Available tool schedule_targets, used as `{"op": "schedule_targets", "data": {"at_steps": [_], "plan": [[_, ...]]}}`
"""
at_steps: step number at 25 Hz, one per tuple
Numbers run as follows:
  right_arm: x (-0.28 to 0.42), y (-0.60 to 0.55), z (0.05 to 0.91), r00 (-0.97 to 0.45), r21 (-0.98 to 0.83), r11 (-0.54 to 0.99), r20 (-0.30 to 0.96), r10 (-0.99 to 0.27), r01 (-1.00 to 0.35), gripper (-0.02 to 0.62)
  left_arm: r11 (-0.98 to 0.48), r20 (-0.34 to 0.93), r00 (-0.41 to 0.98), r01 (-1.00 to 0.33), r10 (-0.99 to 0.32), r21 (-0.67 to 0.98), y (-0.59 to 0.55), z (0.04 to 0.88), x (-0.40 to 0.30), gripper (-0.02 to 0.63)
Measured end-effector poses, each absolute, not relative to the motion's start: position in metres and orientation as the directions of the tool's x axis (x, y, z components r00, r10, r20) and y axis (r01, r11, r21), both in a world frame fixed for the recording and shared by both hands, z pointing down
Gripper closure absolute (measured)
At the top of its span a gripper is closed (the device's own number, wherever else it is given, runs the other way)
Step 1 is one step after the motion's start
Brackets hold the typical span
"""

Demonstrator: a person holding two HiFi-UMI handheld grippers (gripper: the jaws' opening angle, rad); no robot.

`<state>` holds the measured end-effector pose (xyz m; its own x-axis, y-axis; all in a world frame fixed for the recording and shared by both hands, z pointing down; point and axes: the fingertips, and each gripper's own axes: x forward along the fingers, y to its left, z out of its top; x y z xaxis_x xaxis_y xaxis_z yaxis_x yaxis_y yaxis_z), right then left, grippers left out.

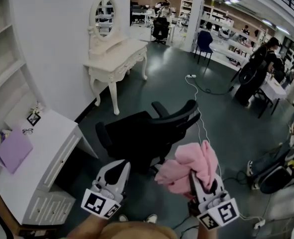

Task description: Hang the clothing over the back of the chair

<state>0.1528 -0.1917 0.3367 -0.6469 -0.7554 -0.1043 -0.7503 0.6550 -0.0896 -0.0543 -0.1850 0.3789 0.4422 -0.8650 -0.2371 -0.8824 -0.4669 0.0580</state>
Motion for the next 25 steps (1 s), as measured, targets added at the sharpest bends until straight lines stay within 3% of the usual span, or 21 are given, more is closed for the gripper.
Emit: {"op": "schedule_targets", "data": {"at_steps": [14, 25], "plan": [[0.115, -0.261, 0.271, -0.709, -0.014, 0.714, -0.109, -0.697, -0.700, 0.500, -0.422, -0.282, 0.389, -0.904, -0.877, 0.066, -0.194, 0.369, -0.093, 0.601], [0.078, -0.332, 0.239, -0.767, 0.019, 0.767, -0.018, -0.641, -0.642, 0.491, -0.414, -0.307, 0.379, -0.909, -0.873, 0.053, -0.187, 0.355, -0.110, 0.601]]}}
